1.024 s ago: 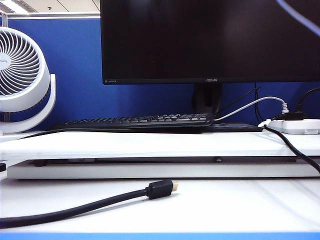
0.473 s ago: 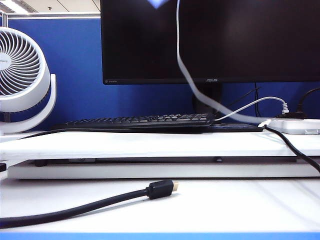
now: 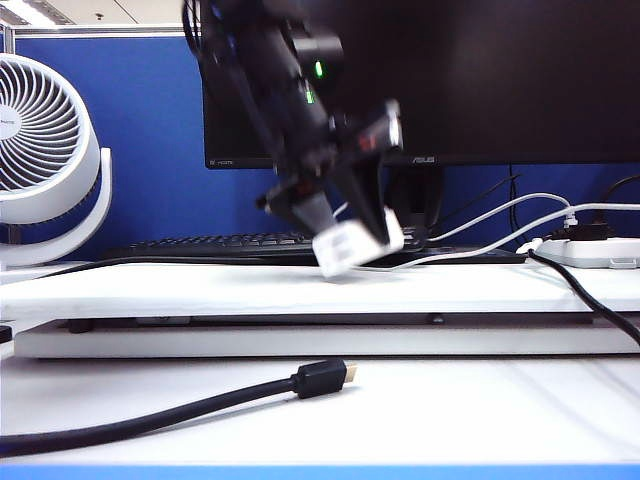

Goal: Pick up the Type-C charging cable and the charging base, insert one end of the Type-C charger into the corresponding slot on the base, and finally place the plugged-in charger back on the table.

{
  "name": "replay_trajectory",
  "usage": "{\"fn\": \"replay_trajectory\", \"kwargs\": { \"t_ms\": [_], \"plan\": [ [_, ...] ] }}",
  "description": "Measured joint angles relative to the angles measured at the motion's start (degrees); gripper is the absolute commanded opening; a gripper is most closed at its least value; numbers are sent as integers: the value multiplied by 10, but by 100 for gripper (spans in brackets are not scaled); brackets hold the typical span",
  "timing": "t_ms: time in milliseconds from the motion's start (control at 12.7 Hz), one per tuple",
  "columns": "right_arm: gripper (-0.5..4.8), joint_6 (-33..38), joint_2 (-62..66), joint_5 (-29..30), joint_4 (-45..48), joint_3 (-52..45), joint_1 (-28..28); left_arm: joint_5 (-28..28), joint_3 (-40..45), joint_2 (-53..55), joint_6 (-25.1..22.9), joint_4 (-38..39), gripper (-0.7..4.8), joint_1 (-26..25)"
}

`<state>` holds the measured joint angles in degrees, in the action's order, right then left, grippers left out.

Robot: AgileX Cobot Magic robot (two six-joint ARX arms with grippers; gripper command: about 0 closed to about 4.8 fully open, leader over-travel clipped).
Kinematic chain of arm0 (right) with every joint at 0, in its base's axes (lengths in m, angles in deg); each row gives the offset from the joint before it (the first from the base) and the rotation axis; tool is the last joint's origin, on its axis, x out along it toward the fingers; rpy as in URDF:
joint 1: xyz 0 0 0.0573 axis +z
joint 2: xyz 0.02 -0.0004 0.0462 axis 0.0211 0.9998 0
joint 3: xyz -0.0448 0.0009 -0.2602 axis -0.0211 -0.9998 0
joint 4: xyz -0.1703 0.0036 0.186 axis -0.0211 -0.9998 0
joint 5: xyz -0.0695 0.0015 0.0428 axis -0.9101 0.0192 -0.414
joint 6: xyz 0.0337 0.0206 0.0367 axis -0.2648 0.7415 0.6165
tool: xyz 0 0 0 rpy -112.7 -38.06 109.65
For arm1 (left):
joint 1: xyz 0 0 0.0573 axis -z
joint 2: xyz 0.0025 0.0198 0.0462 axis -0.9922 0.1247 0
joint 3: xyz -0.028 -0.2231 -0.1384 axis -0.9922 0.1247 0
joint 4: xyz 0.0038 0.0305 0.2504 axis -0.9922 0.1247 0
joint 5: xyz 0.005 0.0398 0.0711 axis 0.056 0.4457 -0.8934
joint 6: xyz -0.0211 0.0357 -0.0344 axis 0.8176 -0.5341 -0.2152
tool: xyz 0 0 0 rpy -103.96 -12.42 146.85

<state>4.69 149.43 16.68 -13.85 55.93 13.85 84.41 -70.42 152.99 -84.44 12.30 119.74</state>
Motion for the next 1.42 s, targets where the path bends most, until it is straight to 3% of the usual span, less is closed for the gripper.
{"fn": "replay_trajectory", "kwargs": {
  "t_ms": [79,158,473,552,630,709,945,1103,1261,1418],
  "plan": [
    [222,0,0,-2,0,0,0,-11,0,10,0,-20,258,5],
    [222,0,0,-2,0,0,0,-54,0,10,2,-30,479,19],
    [220,0,0,-26,0,0,0,-85,0,-50,16,-23,479,21],
    [197,0,0,-42,0,0,0,-88,-2,-78,16,-23,479,21],
    [-3,0,0,-56,0,0,0,-91,-2,-101,16,-24,214,21],
    [-2,0,-2,-88,-3,0,0,-110,-3,-163,15,-24,11,21],
    [-2,-18,-26,-158,-4,0,0,-117,-3,-302,2,-59,-6,21],
    [-2,-18,-49,-269,-19,0,0,-117,-3,-382,0,-86,-6,21],
    [-2,-41,-90,-393,-90,0,0,-117,-3,-452,0,-93,-6,22],
    [-2,-87,-122,-440,-153,0,0,-117,-3,-492,0,-88,-6,22]
  ]
}}
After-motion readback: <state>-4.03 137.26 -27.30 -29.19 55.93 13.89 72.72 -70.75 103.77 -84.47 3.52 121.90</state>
